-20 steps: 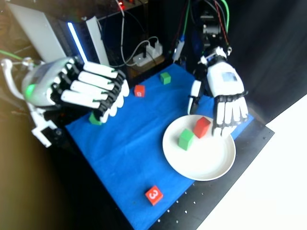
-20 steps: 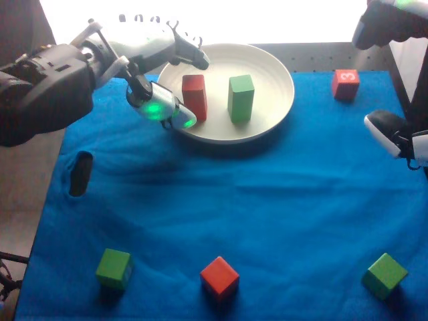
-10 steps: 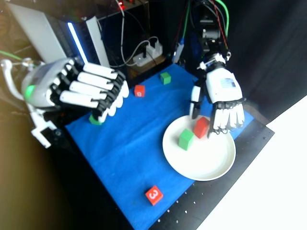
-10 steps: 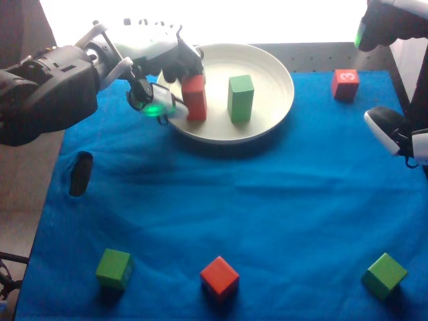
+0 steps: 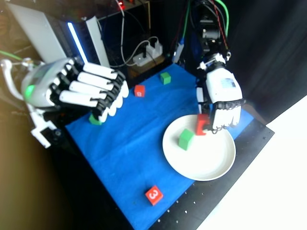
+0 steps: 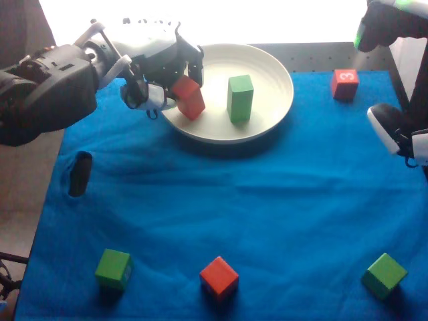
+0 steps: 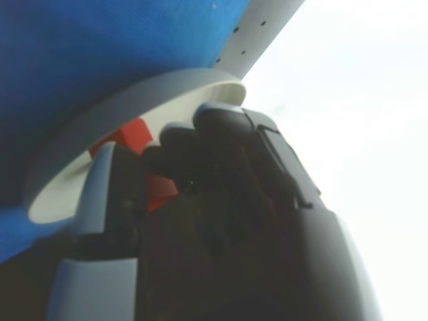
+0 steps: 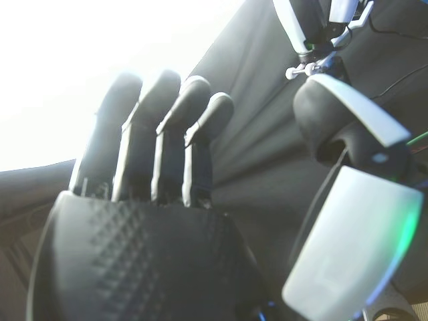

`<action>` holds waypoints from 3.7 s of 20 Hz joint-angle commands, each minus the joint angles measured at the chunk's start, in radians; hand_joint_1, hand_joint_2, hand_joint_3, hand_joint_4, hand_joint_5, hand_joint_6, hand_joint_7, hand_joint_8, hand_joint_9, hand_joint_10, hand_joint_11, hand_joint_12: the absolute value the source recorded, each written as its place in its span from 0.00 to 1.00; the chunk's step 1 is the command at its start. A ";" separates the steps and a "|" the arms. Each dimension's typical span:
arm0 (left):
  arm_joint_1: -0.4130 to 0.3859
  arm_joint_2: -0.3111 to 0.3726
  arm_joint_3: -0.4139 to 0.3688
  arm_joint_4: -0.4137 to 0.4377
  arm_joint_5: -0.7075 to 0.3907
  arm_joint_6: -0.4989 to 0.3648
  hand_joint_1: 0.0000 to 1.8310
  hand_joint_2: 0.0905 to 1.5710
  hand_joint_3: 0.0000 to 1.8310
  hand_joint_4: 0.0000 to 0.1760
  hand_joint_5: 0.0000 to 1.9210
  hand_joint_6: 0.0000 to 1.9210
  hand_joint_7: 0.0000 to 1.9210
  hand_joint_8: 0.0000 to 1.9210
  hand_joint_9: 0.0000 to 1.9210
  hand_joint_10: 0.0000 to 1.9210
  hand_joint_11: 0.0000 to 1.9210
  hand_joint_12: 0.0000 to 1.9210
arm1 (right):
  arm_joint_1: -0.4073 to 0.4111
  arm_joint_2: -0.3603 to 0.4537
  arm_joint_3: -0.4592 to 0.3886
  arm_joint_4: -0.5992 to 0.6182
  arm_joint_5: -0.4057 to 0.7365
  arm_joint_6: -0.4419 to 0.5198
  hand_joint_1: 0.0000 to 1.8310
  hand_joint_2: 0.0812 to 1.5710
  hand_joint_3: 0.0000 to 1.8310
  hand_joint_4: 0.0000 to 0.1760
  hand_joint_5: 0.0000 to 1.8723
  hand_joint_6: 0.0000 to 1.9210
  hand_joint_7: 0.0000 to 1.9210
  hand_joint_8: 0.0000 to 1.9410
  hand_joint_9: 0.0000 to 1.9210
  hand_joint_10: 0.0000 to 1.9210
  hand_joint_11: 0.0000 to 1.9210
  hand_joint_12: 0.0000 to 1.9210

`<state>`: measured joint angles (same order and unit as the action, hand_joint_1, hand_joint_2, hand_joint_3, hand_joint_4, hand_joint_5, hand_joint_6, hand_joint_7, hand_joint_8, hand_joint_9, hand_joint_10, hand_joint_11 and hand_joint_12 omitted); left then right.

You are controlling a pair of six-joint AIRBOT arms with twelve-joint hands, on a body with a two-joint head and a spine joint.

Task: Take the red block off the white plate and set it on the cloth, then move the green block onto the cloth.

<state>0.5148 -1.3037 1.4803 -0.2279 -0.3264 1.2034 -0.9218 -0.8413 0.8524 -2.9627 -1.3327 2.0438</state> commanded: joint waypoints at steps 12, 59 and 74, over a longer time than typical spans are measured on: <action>0.057 0.223 -0.273 0.034 -0.415 -0.002 0.73 0.76 0.00 0.00 0.37 0.67 0.42 0.69 0.37 0.78 0.29 0.88 | 0.009 -0.002 -0.003 -0.011 -0.120 0.001 0.60 0.23 0.54 0.00 0.28 0.70 0.28 0.71 0.25 0.80 0.18 0.99; 0.383 0.432 -0.549 -0.024 -0.879 -0.044 0.35 0.70 0.00 0.37 0.28 0.00 0.26 0.00 0.22 0.04 0.00 0.54 | 0.078 -0.023 0.065 0.016 0.013 0.001 0.63 0.22 0.49 0.00 0.22 0.68 0.27 0.68 0.26 0.79 0.27 0.95; 0.382 0.474 -0.582 -0.039 -0.972 0.015 0.48 0.67 0.00 0.09 0.36 0.00 0.31 0.00 0.28 0.01 0.00 0.60 | 0.370 -0.332 0.378 0.017 0.509 -0.057 0.62 0.53 0.00 0.00 0.34 0.00 0.35 0.01 0.24 0.32 0.07 0.81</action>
<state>0.9089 -0.8345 0.8970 -0.2802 -1.1721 1.2163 -0.5671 -1.1736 1.2274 -2.9364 -0.7303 1.9907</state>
